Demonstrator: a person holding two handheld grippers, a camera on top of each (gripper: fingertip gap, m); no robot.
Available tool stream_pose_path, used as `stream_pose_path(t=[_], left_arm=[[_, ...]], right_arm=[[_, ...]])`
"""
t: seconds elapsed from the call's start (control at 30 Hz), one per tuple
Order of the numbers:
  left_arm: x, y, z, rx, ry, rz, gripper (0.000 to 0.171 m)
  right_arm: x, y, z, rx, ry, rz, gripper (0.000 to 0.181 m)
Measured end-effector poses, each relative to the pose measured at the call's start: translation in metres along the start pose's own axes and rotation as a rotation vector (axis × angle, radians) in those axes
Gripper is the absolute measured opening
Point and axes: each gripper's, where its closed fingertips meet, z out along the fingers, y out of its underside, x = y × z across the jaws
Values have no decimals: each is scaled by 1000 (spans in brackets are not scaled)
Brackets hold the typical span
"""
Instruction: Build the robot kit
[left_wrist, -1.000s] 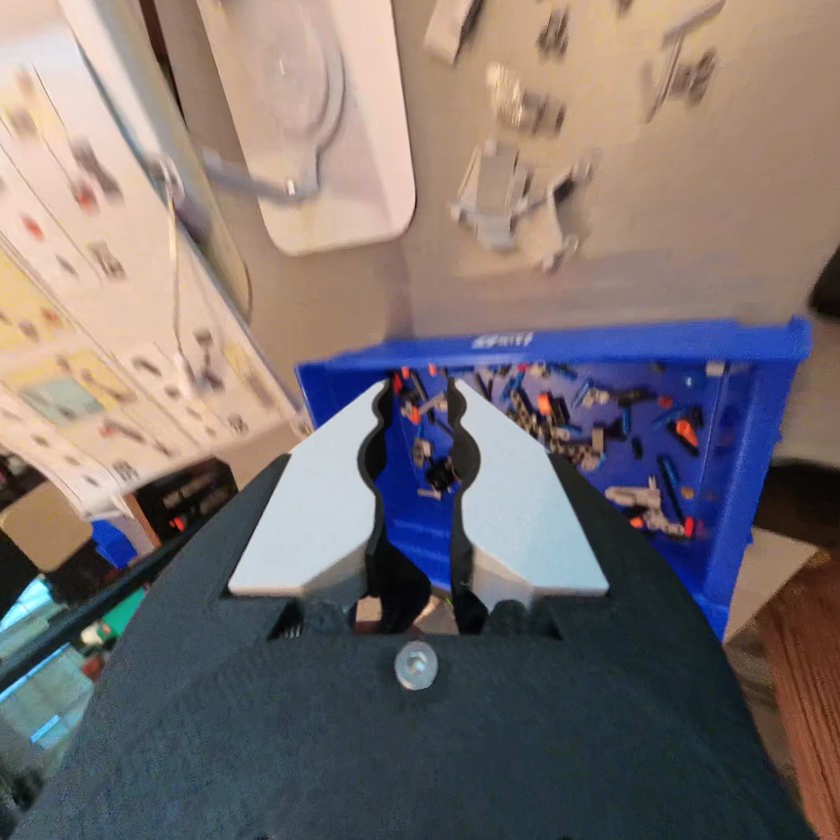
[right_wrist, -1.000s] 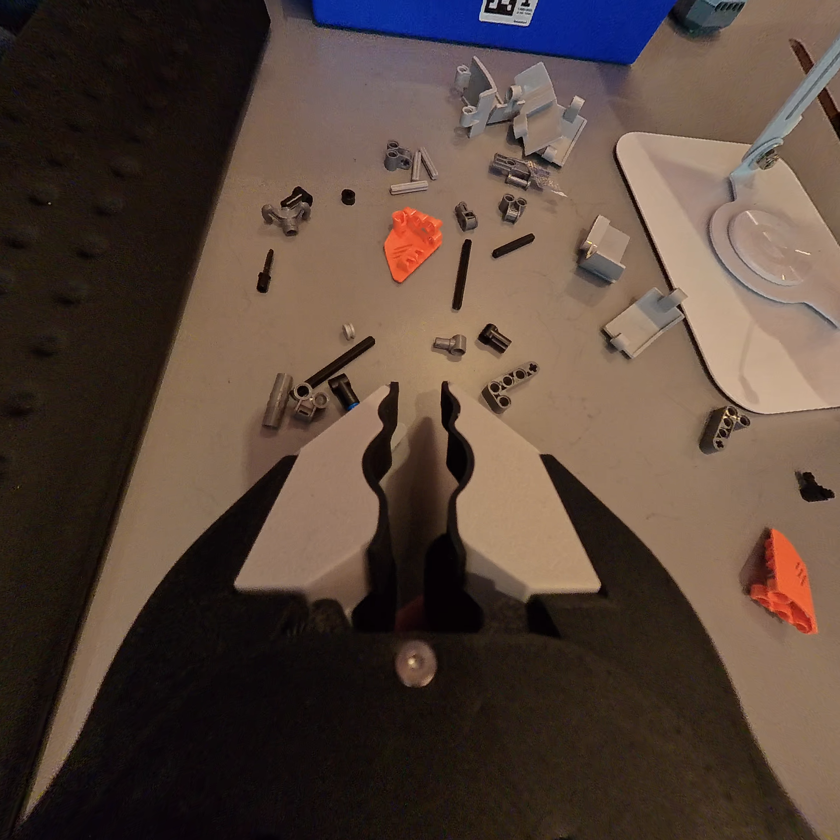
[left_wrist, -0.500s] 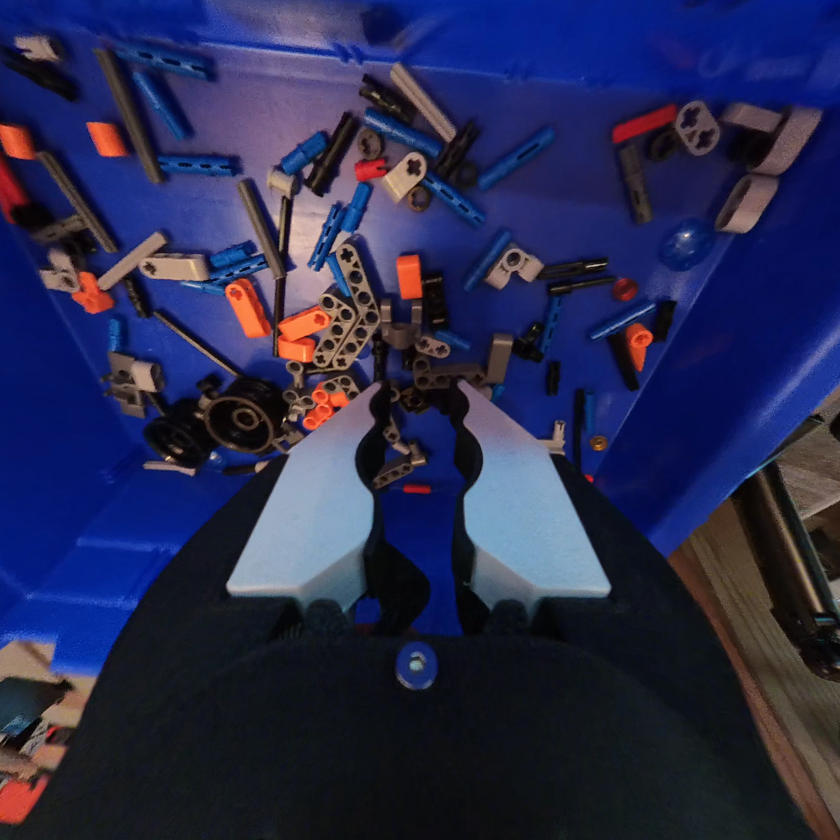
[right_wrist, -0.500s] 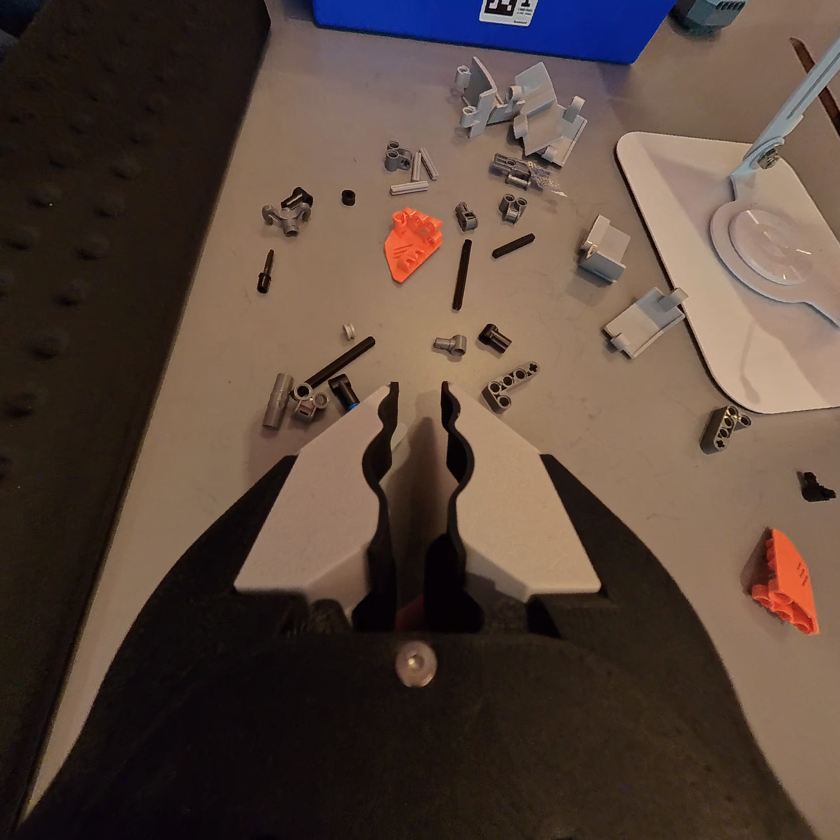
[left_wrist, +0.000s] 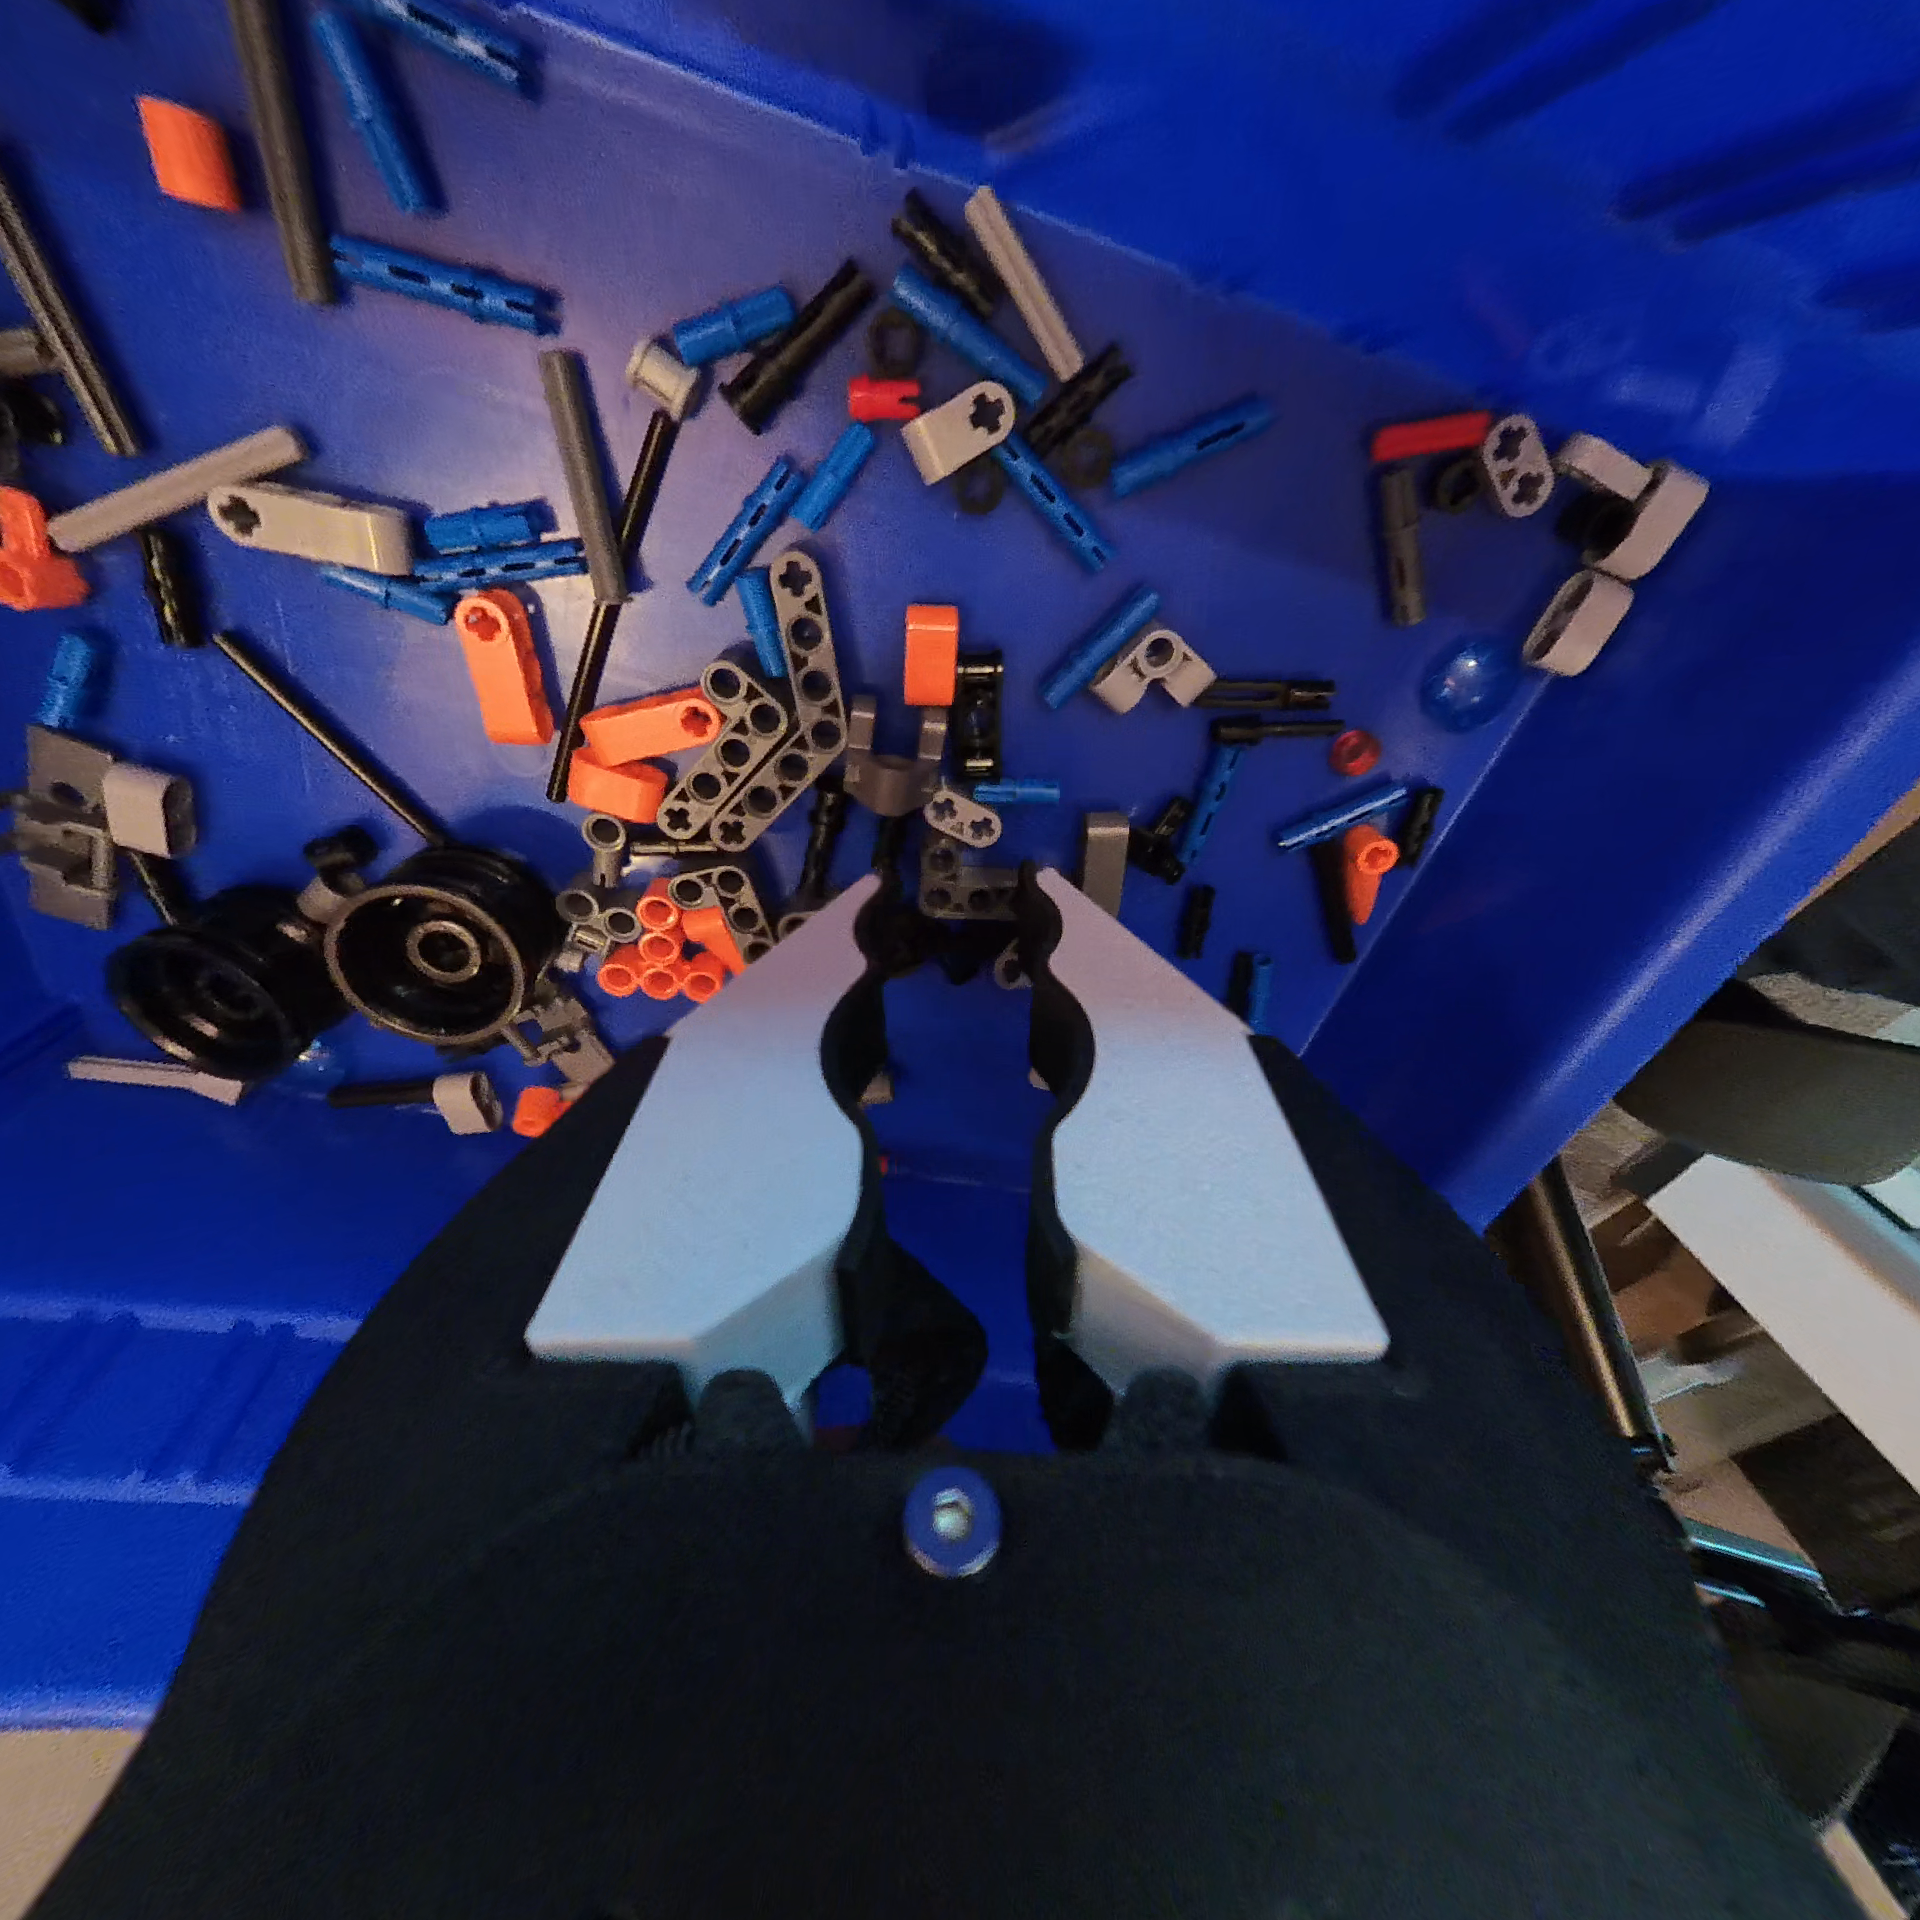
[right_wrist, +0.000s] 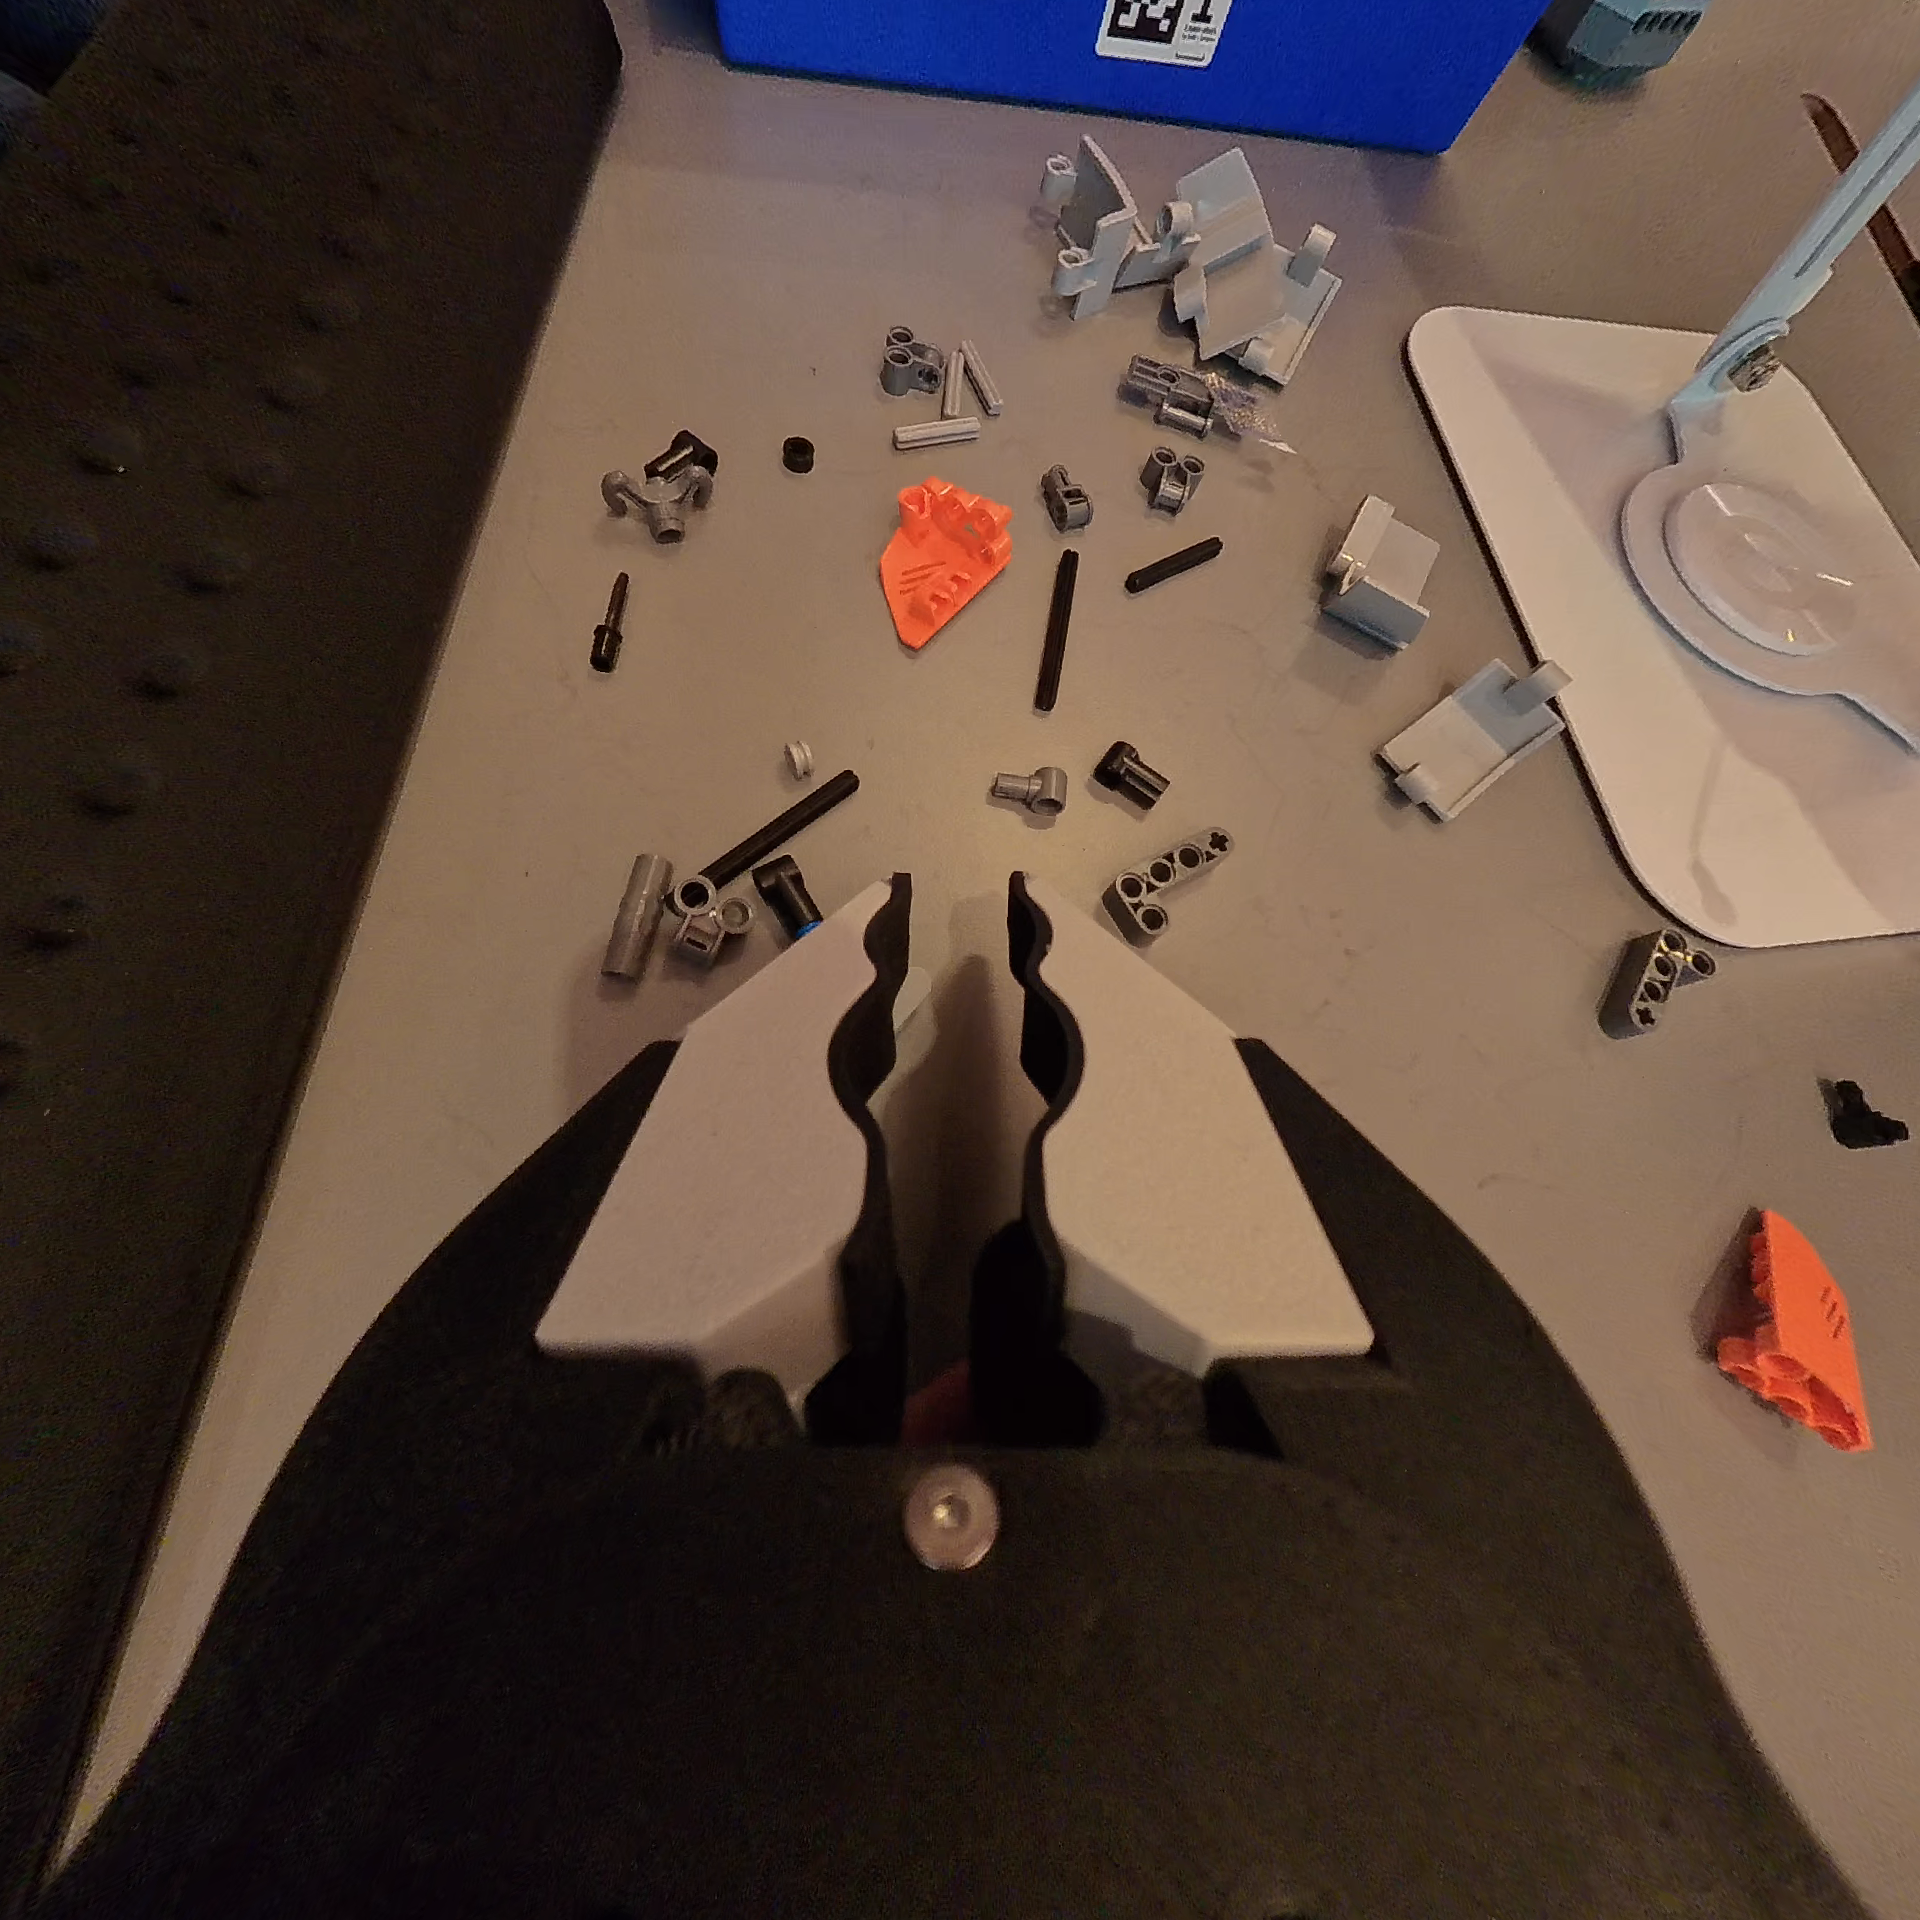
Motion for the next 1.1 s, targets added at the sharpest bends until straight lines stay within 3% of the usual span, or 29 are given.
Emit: stream_pose_path(t=[0.17, 0.2, 0.47, 0.63, 0.73, 0.83, 0.93, 1.03, 1.1], left_arm=[[0, 1, 1, 9, 7, -31, 16], [-1, 2, 1, 4, -1, -32, 8], [-3, 8, -4, 12, -44, -14, 7], [-7, 7, -21, 42, -83, -12, 7], [-10, 1, -49, 87, -145, -6, 7], [-4, -32, -99, 230, -222, 28, 6], [21, -84, -144, 372, -277, 143, 6], [57, -130, -156, 386, -270, 303, 6], [80, -157, -141, 361, -222, 389, 6]], right_arm=[[0, 0, 0, 0, 0, 1, 16], [0, 0, 0, 0, 0, 0, 16], [0, 0, 0, 0, -2, 1, 16], [0, 0, 0, 1, -1, 0, 16], [0, 0, 0, 0, -1, 1, 16], [0, 0, 0, -1, -2, 4, 17], [0, 0, 0, -2, -2, 4, 17], [0, 0, 0, -2, -3, 2, 16], [-1, 0, 0, -1, -3, -1, 16]])
